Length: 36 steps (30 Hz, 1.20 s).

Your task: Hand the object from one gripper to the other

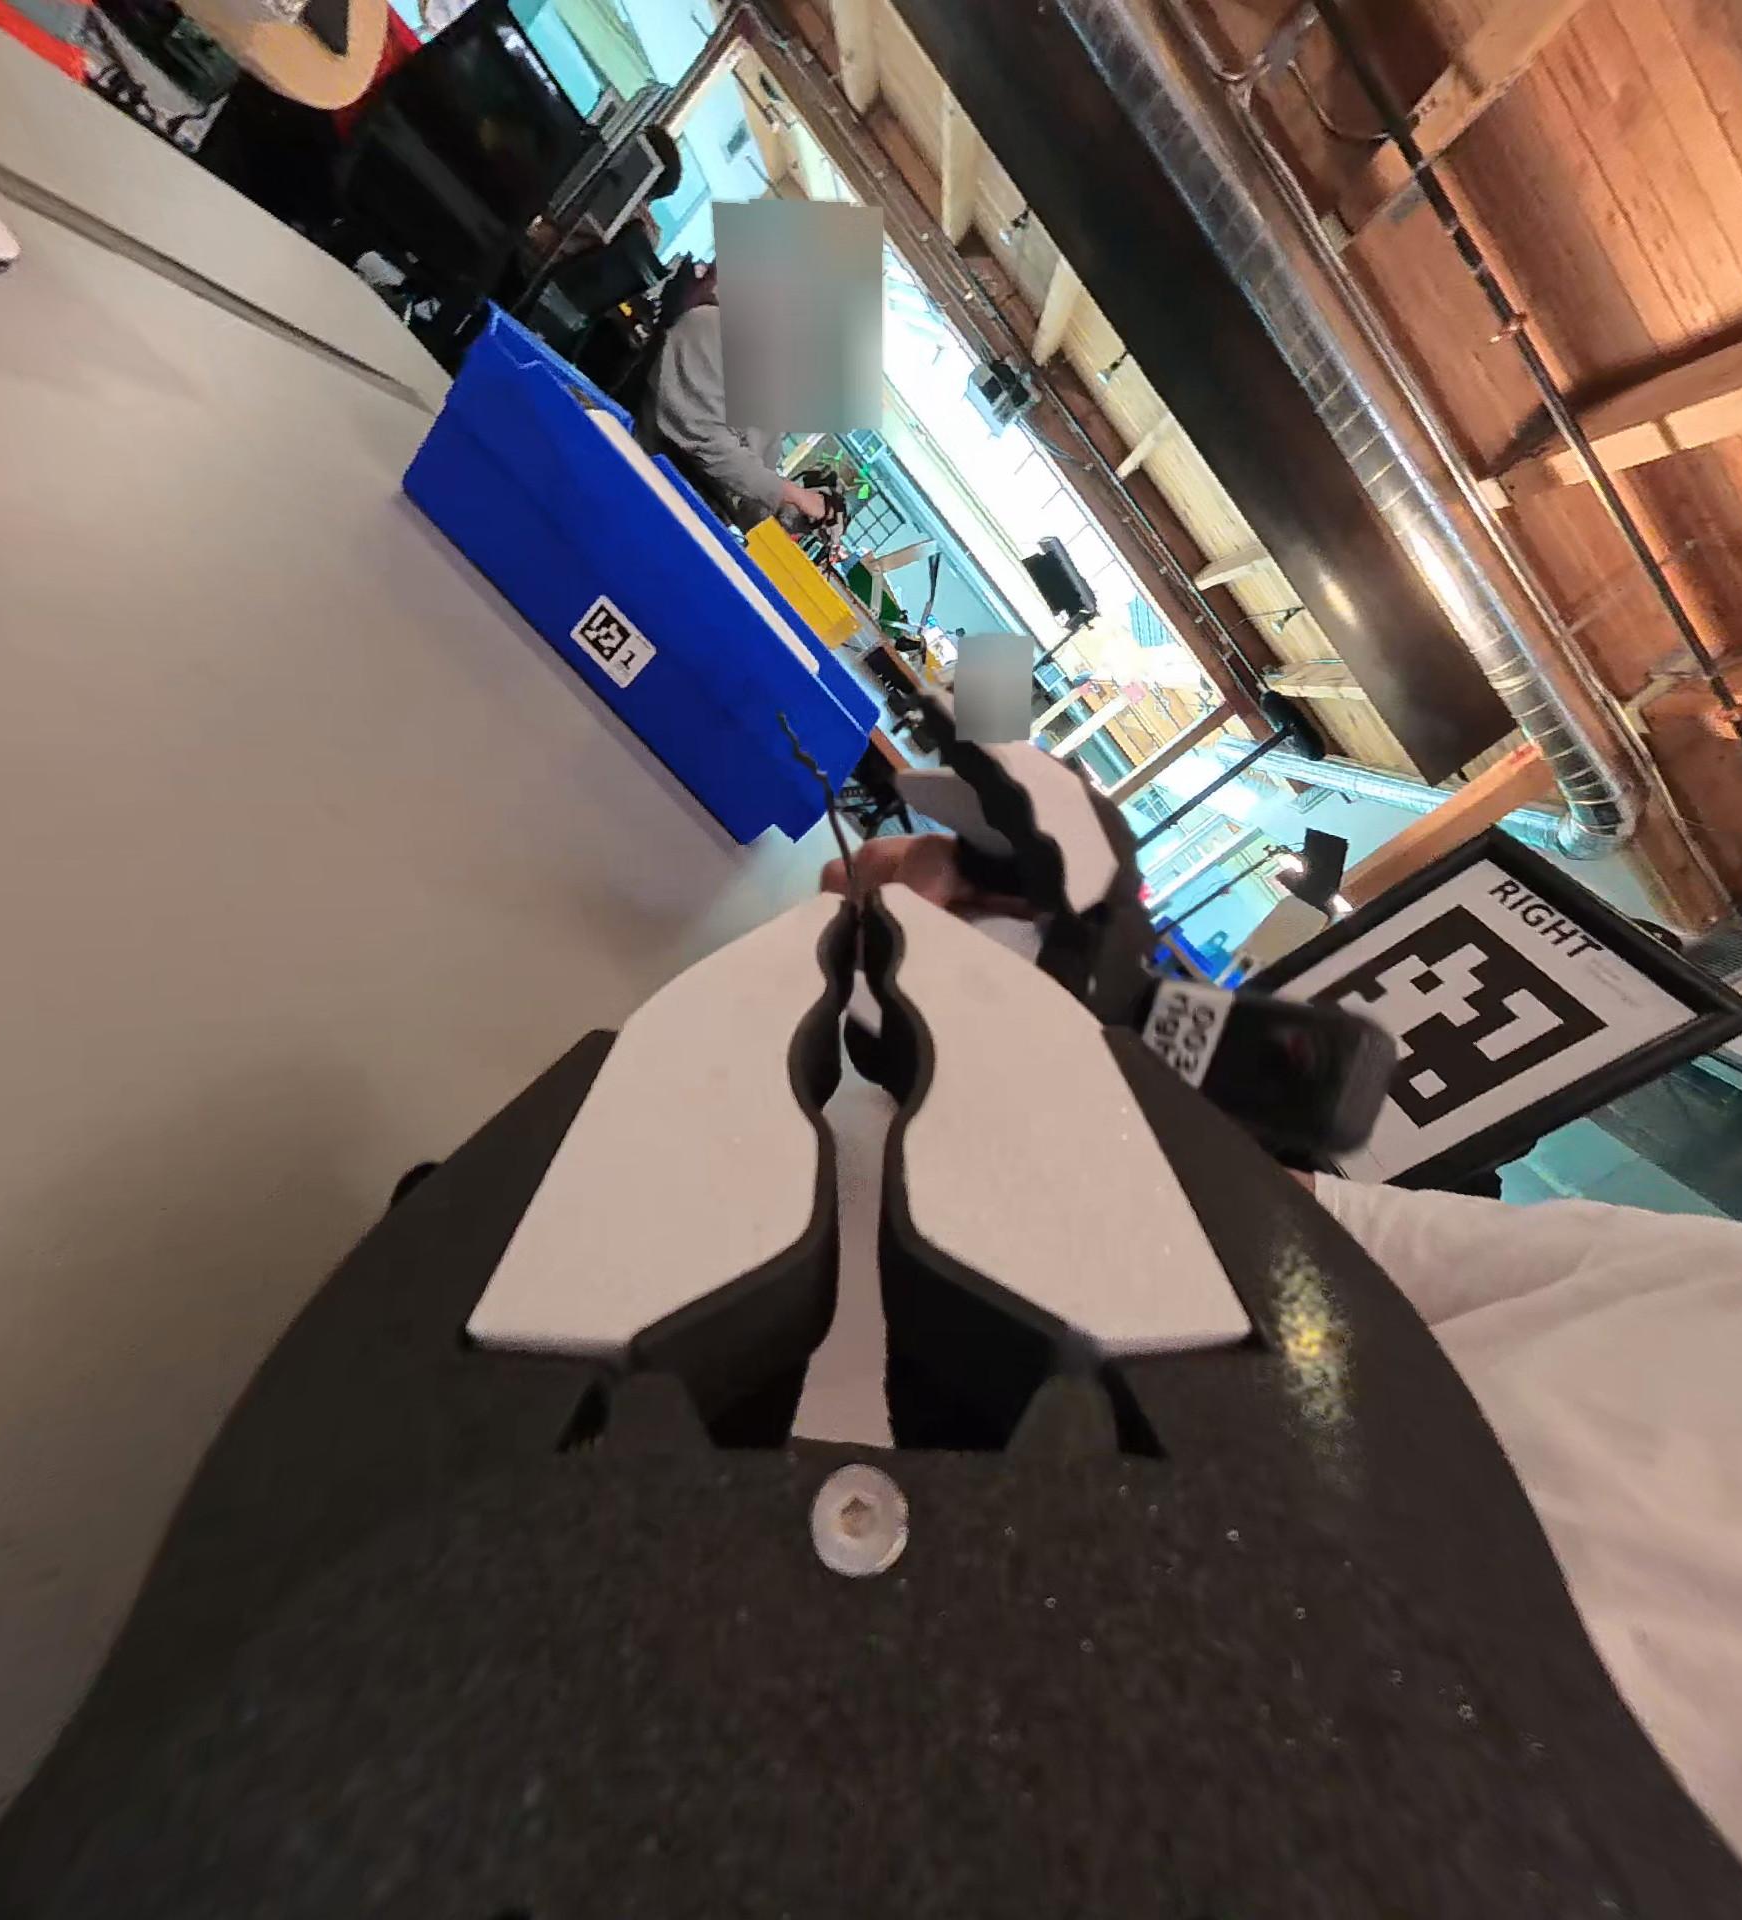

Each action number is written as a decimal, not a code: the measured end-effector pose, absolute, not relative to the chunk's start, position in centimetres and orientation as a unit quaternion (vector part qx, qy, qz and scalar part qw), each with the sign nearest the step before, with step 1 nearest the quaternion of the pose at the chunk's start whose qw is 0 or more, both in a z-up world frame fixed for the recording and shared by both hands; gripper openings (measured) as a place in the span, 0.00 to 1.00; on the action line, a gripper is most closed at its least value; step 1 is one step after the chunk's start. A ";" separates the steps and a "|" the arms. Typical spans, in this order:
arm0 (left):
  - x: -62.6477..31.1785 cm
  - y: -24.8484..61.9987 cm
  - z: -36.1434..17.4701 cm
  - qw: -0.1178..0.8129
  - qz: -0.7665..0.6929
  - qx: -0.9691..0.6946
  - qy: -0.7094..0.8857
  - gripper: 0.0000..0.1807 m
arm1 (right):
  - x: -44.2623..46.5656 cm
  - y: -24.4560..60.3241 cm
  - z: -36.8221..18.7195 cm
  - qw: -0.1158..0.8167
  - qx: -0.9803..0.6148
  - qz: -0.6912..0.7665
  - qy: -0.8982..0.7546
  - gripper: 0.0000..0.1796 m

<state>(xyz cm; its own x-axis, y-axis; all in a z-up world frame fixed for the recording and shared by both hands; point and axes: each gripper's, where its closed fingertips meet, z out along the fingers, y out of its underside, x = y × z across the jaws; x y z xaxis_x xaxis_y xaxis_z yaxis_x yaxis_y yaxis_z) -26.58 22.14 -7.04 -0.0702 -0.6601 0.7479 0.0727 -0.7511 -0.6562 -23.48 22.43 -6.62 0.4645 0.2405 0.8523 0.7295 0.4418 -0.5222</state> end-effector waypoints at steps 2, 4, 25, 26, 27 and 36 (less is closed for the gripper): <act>-26.3 21.9 -7.1 0.258 -0.695 -0.630 0.233 0.00 | -24.5 22.1 -7.0 0.691 -0.465 -0.220 -0.508 0.32; -25.9 21.3 -7.2 0.250 -0.696 -0.630 0.238 0.00 | -25.1 21.9 -7.0 0.692 -0.438 -0.250 -0.517 0.27; -26.3 21.9 -6.3 0.409 -0.606 -0.602 0.320 0.18 | -26.4 20.0 -7.8 0.675 -0.328 -0.310 -0.584 0.00; -26.2 21.5 -6.2 0.387 -0.623 -0.599 0.322 0.17 | -26.9 19.5 -8.0 0.673 -0.303 -0.319 -0.595 0.00; -26.1 21.1 -6.2 0.363 -0.637 -0.596 0.329 0.17 | -27.4 19.1 -8.2 0.670 -0.279 -0.329 -0.604 0.00; -26.3 18.5 -9.3 0.234 -0.620 -0.621 0.419 0.03 | -28.6 18.3 -9.8 0.634 -0.201 -0.371 -0.648 0.00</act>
<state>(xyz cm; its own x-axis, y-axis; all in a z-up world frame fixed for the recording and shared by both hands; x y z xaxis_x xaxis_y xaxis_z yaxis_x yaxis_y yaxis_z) -26.34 18.51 -9.34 -0.1197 -0.8108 0.5730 -0.2303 -0.5388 -0.8104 -28.64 18.25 -9.85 -0.1150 -0.2102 0.9709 0.7319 0.6429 0.2258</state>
